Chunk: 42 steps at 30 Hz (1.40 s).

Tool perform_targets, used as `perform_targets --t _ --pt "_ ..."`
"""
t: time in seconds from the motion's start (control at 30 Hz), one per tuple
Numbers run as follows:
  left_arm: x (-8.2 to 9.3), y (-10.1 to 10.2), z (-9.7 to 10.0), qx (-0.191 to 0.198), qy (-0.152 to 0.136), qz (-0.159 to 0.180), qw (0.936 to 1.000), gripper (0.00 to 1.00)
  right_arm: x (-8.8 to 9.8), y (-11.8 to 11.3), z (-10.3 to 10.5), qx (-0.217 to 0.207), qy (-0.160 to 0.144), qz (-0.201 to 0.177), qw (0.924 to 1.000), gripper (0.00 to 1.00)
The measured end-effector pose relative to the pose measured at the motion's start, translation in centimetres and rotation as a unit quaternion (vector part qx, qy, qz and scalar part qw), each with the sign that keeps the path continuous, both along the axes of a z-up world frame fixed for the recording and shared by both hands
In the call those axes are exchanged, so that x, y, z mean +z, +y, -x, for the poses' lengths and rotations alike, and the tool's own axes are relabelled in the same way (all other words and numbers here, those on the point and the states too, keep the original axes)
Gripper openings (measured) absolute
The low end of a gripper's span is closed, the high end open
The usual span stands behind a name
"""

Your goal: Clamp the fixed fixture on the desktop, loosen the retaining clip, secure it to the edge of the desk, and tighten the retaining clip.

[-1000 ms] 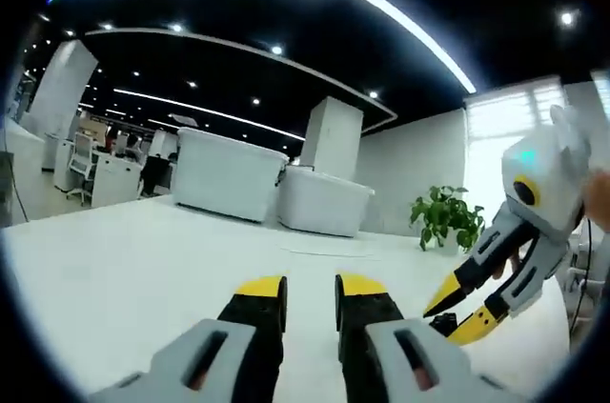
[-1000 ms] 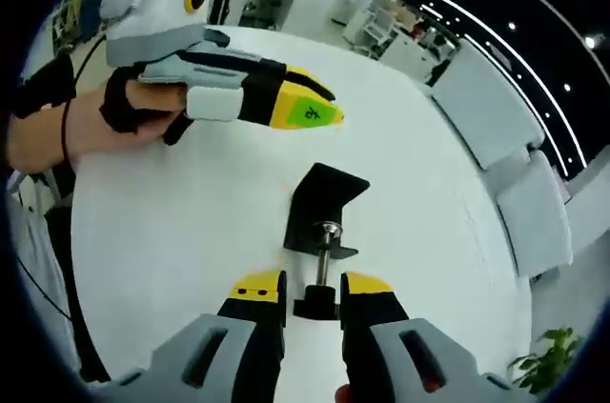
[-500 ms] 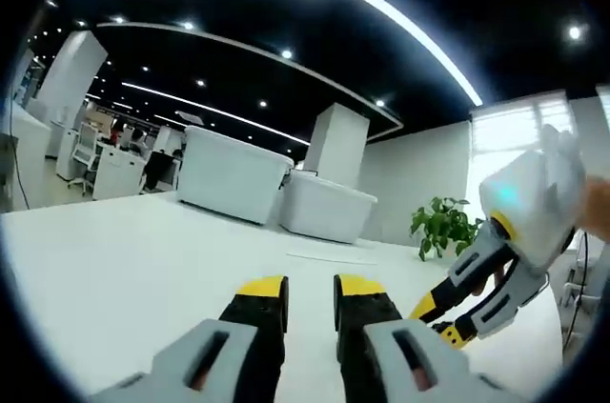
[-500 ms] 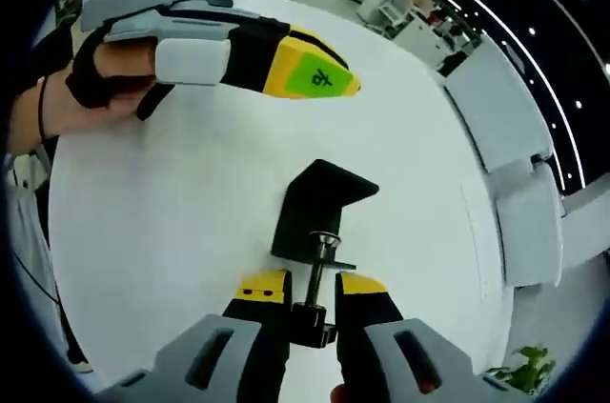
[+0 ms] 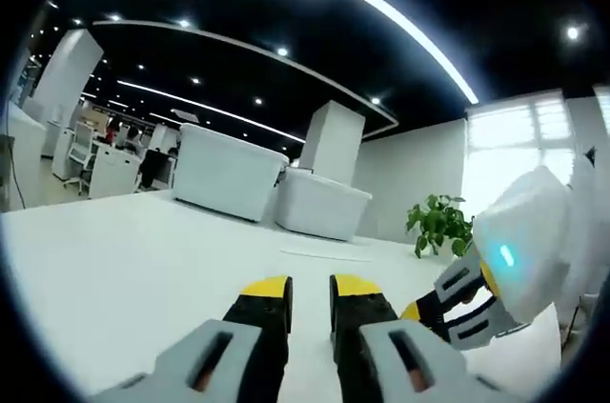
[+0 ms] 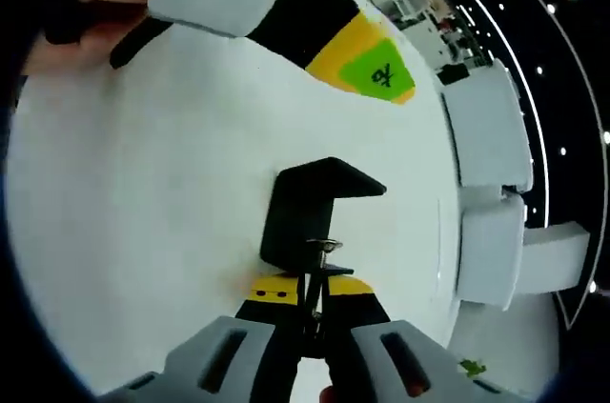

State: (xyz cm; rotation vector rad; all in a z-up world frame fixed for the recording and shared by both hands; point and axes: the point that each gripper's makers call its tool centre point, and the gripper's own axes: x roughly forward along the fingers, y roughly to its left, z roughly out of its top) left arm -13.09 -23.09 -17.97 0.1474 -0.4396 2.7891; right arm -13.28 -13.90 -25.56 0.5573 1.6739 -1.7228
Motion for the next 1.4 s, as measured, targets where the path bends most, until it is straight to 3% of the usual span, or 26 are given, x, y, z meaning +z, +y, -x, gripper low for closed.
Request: perform_targets --t 0.1,0.23,0.33,0.53,0.67,0.83,1.07,1.4 --pt "0.0 0.0 0.0 -0.002 0.0 0.002 1.0 0.17 0.4 -0.4 1.1 -0.014 0.039 0.017 0.999 0.04" --pt "-0.2 -0.1 0.1 0.001 -0.004 0.004 1.0 0.17 0.6 -0.3 2.0 0.019 0.105 0.008 0.9943 0.03" --pt "-0.2 -0.1 0.1 0.002 -0.004 0.004 1.0 0.17 0.8 -0.3 1.9 0.031 0.131 0.025 0.9906 0.02" --pt "-0.2 -0.3 0.1 0.004 -0.003 0.001 1.0 0.17 1.1 -0.1 2.2 0.066 0.201 0.029 0.9768 0.02" --pt "-0.3 -0.2 0.2 0.003 -0.004 0.006 1.0 0.17 1.3 0.1 2.1 0.076 0.234 0.038 0.9685 0.02" --pt "-0.4 0.0 0.2 0.002 -0.005 0.011 0.9999 0.17 1.7 0.4 1.6 0.083 0.258 0.075 0.9596 0.02" --pt "-0.5 -0.2 0.4 0.006 -0.008 0.012 0.9999 0.17 2.5 1.3 0.8 0.096 0.292 0.085 0.9478 0.02" --pt "-0.8 0.1 0.4 0.007 -0.011 0.031 0.9994 0.17 6.9 2.0 -0.1 0.109 0.353 0.111 0.9225 0.02"
